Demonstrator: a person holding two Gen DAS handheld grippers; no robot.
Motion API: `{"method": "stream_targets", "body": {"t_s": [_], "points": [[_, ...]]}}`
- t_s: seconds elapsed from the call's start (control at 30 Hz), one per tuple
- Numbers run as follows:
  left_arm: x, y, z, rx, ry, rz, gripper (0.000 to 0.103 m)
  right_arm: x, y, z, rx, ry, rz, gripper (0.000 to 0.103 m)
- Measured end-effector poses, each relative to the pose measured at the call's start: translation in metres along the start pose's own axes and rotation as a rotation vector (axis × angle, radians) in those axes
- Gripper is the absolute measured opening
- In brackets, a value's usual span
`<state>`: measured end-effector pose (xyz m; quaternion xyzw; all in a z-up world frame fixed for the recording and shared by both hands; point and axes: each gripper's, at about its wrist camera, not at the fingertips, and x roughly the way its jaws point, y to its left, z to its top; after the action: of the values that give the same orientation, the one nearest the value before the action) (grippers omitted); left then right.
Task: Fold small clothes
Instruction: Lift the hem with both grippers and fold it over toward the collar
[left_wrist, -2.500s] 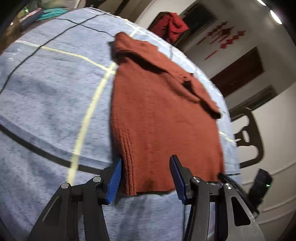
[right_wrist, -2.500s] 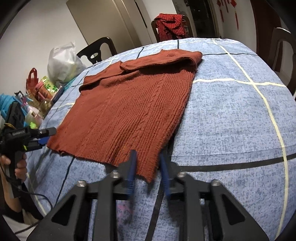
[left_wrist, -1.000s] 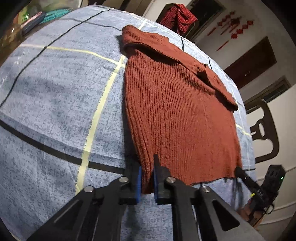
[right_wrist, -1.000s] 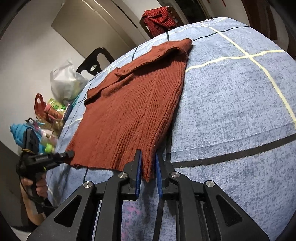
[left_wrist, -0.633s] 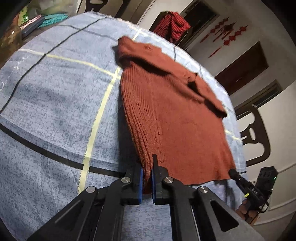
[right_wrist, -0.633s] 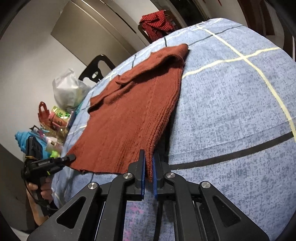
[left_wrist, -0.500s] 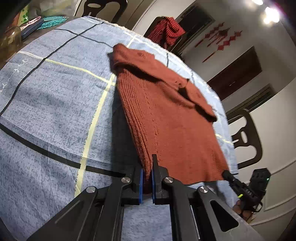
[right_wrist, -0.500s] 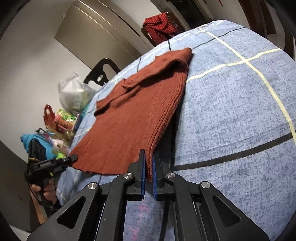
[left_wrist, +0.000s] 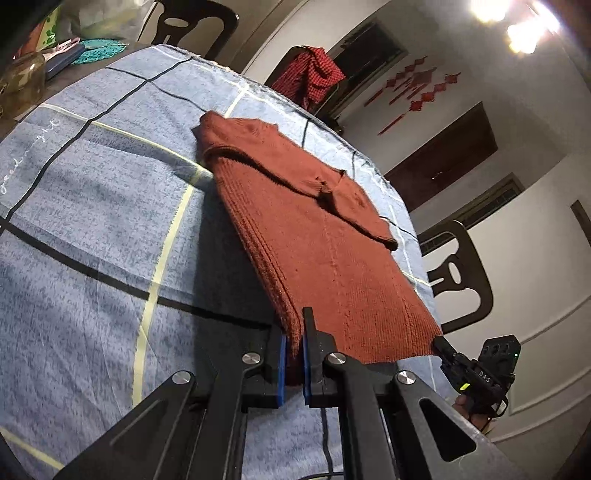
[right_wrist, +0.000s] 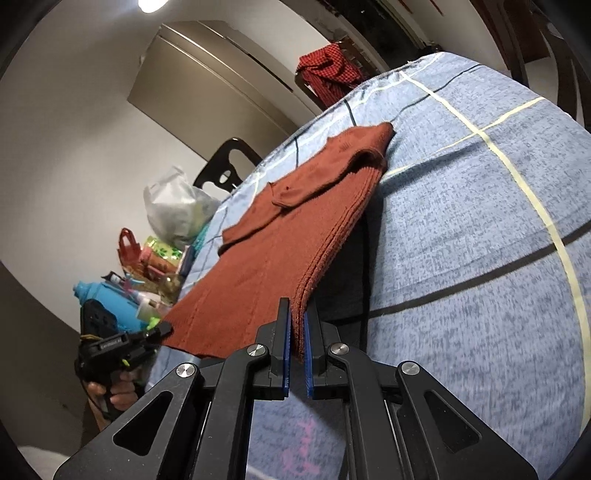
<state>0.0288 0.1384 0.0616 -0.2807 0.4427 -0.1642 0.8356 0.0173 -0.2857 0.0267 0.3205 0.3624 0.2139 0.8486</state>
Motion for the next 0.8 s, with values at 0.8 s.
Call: {"method": "stream_targets", "body": {"t_s": [0.8], "points": [[0.022,-0.005,0.055,-0.003,-0.011,-0.007,0.008,0.022,0.011,0.052,-0.047,-0.003,-0.015,0.005]]}}
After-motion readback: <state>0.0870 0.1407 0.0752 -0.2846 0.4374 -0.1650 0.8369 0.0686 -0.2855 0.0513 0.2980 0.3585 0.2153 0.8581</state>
